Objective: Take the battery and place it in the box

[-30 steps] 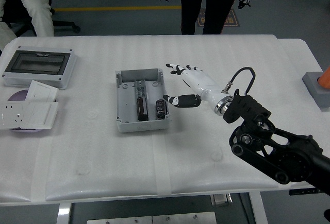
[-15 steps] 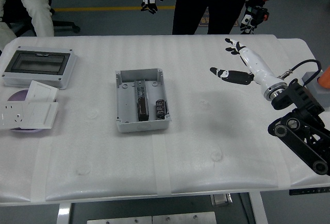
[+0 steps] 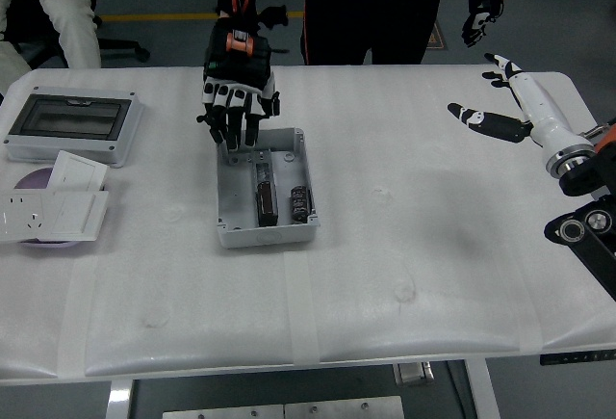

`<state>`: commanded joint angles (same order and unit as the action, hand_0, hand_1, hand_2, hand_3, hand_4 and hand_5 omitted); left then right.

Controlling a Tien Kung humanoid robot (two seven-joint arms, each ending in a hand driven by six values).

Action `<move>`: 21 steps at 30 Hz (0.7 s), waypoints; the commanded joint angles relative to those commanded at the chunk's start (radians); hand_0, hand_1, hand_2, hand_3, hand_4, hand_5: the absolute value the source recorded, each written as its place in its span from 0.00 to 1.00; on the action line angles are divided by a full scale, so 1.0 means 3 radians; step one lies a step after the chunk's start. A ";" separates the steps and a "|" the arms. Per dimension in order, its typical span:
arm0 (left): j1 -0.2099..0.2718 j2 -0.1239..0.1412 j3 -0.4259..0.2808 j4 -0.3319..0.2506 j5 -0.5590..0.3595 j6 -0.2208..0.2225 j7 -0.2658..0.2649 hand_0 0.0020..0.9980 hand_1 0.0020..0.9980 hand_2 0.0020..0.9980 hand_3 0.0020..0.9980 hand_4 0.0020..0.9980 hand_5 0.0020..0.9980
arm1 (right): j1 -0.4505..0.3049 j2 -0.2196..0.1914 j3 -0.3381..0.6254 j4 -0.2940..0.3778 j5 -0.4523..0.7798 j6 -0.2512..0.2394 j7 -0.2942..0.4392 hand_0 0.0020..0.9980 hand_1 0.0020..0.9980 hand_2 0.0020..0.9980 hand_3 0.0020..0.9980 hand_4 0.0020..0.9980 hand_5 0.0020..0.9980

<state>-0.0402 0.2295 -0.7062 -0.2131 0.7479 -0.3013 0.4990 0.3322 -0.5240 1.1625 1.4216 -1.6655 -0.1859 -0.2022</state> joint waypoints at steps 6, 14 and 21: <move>-0.0008 0.0002 0.0005 -0.0001 0.0003 -0.0003 0.0003 0.37 0.60 0.55 0.57 0.66 0.00 | 0.0019 -0.0099 0.0080 0.0003 -0.0020 0.0032 -0.0026 1.00 0.81 0.84 0.93 0.88 0.51; -0.0022 -0.0004 0.0012 0.0002 -0.0001 -0.0002 -0.0002 0.37 0.60 0.55 0.57 0.66 0.00 | 0.0014 -0.0150 0.0166 -0.0021 -0.0024 0.0052 -0.0041 1.00 0.81 0.84 0.92 0.88 0.52; 0.0002 -0.0011 -0.0012 0.0000 0.0016 -0.0005 0.0016 0.37 0.60 0.55 0.57 0.66 0.00 | -0.0008 -0.0149 0.0201 -0.0029 -0.0016 0.0054 -0.0034 1.00 0.81 0.84 0.92 0.88 0.53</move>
<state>-0.0395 0.2261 -0.7098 -0.2132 0.7526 -0.3029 0.5039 0.3299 -0.5688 1.2228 1.4128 -1.6703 -0.1696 -0.2123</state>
